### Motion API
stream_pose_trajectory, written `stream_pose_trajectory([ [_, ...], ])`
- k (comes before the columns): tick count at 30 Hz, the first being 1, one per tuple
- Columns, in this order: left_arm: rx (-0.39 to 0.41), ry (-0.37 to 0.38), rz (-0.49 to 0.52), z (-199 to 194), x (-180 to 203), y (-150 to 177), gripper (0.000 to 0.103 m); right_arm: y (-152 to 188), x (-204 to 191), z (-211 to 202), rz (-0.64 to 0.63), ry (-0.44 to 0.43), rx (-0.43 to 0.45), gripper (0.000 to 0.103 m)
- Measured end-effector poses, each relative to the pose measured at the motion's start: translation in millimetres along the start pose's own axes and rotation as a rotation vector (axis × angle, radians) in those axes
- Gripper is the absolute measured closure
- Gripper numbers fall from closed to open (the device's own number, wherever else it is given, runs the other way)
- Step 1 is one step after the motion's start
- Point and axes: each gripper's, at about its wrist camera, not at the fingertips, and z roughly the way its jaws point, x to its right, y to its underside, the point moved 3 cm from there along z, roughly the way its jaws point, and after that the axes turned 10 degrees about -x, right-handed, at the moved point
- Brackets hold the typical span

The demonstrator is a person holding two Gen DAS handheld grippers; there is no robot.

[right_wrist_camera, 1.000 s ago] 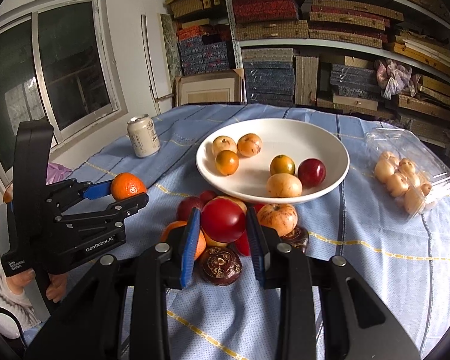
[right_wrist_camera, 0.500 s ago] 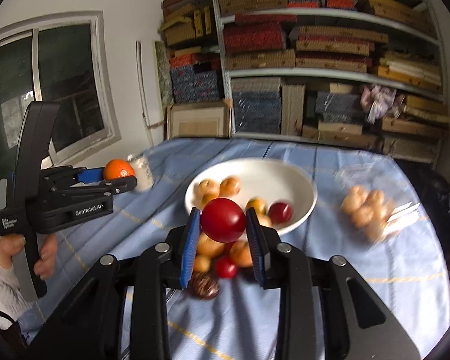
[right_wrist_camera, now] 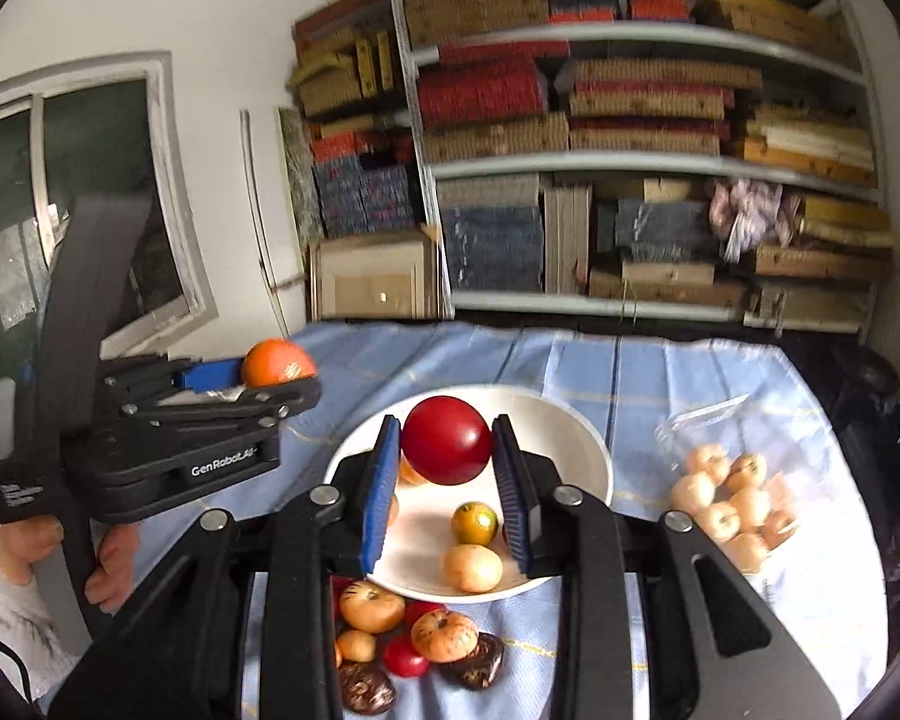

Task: Organize fruits
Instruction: 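Carry the mandarin and red fruit into the white dish and open both tools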

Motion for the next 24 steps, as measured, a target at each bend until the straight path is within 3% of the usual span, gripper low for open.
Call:
stream_pose_trajectory([
  [5,-0.091,0.028,0.012,61.4,11.1,-18.1,0.056,4.1,21.4,58.1,0.028,0.001,-0.09,0.073],
  [13,-0.178,0.063,-0.02,128.2,15.7,-36.8,0.056,2.5,39.0,116.1,-0.008,0.015,-0.172,0.073],
  [24,-0.243,0.074,-0.024,168.8,22.1,-41.9,0.056,6.4,47.4,157.1,-0.028,0.012,-0.241,0.072],
])
